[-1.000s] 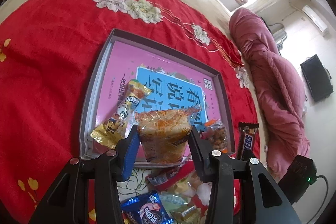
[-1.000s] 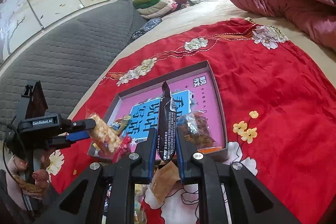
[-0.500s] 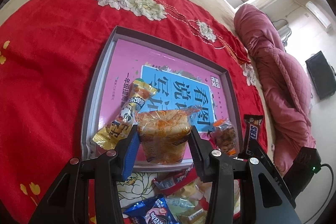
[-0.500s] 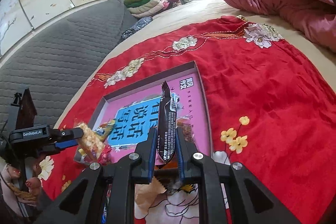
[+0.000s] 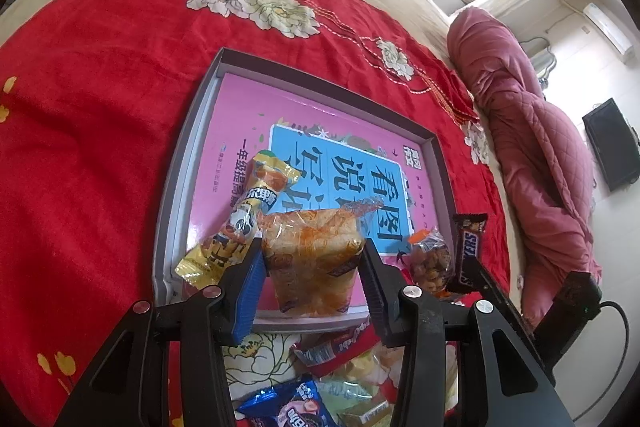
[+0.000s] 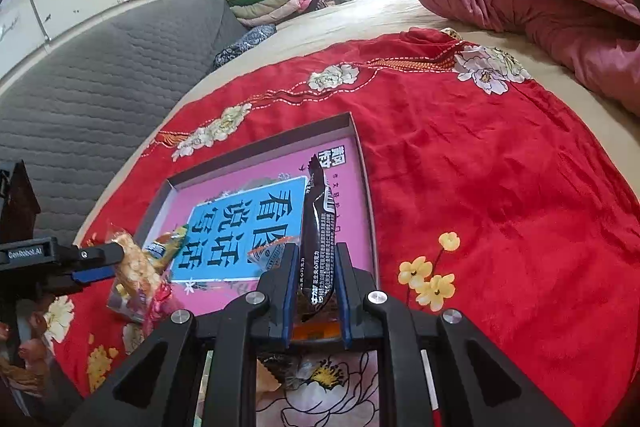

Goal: Organize snacks
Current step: 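Carry the Snickers bar and bread roll over the tray with both tools, then release the bread roll into the tray while the right tool drops the Snickers bar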

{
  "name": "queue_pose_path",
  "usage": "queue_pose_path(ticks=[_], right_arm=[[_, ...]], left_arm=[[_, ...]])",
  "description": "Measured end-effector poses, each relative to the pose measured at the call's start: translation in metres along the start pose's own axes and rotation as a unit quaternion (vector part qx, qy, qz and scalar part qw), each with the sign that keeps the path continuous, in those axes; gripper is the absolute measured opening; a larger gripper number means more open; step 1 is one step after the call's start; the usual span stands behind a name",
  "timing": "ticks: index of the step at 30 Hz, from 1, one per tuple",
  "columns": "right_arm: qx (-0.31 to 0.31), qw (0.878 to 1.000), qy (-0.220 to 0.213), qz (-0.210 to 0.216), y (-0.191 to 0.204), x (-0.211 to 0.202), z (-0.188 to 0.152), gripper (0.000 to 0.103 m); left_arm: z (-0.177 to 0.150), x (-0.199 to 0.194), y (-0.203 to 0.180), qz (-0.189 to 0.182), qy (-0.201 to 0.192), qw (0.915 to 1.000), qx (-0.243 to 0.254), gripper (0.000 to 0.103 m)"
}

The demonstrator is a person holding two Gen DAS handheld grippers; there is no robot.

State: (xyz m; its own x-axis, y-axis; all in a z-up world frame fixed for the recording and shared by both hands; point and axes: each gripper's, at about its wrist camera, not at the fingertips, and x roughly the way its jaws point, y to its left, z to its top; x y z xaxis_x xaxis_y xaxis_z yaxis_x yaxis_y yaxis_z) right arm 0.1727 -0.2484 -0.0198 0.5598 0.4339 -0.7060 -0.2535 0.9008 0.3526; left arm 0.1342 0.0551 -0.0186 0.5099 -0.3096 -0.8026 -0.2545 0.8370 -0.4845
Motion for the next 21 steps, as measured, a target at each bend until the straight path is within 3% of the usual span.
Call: queue_pose_path(ticks=[21], right_arm=[[-0.005,1.0,0.014,-0.024,-0.001,0.009,-0.005,0.018]], left_arm=[[0.006,0.009,0.014,0.013,-0.004,0.9996,-0.024,0.048]])
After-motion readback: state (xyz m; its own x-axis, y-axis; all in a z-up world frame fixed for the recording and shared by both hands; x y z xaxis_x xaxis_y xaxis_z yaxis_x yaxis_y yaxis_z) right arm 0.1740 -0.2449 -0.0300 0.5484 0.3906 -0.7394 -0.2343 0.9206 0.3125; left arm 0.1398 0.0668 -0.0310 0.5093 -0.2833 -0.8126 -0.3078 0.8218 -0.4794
